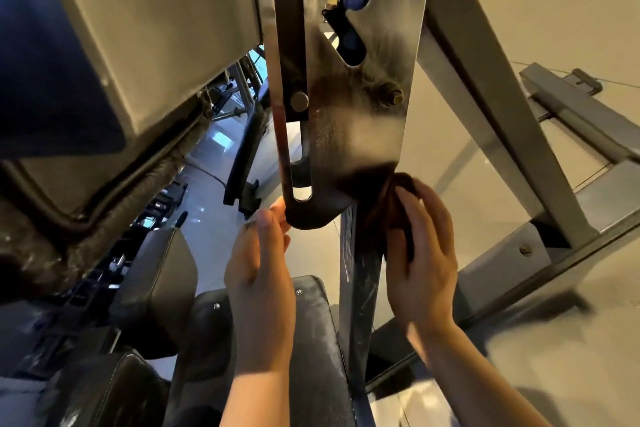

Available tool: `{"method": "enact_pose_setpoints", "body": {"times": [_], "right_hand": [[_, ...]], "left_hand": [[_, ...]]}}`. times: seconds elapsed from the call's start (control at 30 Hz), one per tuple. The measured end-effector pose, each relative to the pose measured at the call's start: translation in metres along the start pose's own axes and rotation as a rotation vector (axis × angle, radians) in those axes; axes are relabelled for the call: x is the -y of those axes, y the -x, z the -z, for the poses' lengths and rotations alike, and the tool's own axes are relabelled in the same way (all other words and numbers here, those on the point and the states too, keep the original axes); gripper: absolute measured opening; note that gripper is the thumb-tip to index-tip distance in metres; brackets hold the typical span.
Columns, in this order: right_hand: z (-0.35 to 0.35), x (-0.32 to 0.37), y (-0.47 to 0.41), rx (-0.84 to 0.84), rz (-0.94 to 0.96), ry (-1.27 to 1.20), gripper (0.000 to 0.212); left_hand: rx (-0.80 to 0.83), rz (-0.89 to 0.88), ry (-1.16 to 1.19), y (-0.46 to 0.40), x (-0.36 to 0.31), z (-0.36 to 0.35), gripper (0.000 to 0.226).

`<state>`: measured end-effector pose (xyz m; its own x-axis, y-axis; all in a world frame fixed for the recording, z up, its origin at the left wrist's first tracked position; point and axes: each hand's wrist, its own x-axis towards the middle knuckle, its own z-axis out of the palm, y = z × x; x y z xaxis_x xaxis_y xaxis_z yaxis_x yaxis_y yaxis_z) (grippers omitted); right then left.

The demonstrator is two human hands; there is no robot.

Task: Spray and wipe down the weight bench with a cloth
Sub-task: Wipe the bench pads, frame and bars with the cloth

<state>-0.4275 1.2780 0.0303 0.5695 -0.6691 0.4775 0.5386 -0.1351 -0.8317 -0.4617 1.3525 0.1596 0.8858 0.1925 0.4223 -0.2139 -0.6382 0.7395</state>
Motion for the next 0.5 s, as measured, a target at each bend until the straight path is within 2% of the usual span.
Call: {"method": "enact_pose_setpoints", "body": {"times": [0.1, 0.2, 0.3, 0.43, 0.5], "right_hand": [[0.0, 0.022, -0.034, -0.072, 0.215, -0.024, 0.028], [-0.014, 0.044, -0.07, -0.054, 0.366, 0.1, 0.031], [-0.028, 0.046, -0.082, -0.047, 0.357, 0.19, 0.034], [-0.022, 0.027, -0.05, -0.007, 0.336, 0.204, 0.033], [-0.018, 0.015, -0.033, 0.059, 0.38, 0.245, 0.042]], "left_hand": [[-0.011, 0.014, 0.026, -0.001, -0.003, -0.001, 0.047], [-0.018, 0.018, 0.027, -0.001, -0.004, -0.002, 0.038], [-0.042, 0.016, 0.03, 0.0, -0.005, -0.004, 0.04], [-0.069, 0.035, 0.024, -0.003, -0.006, -0.007, 0.052], [-0.074, 0.045, 0.016, -0.003, -0.006, -0.007, 0.058]]}}
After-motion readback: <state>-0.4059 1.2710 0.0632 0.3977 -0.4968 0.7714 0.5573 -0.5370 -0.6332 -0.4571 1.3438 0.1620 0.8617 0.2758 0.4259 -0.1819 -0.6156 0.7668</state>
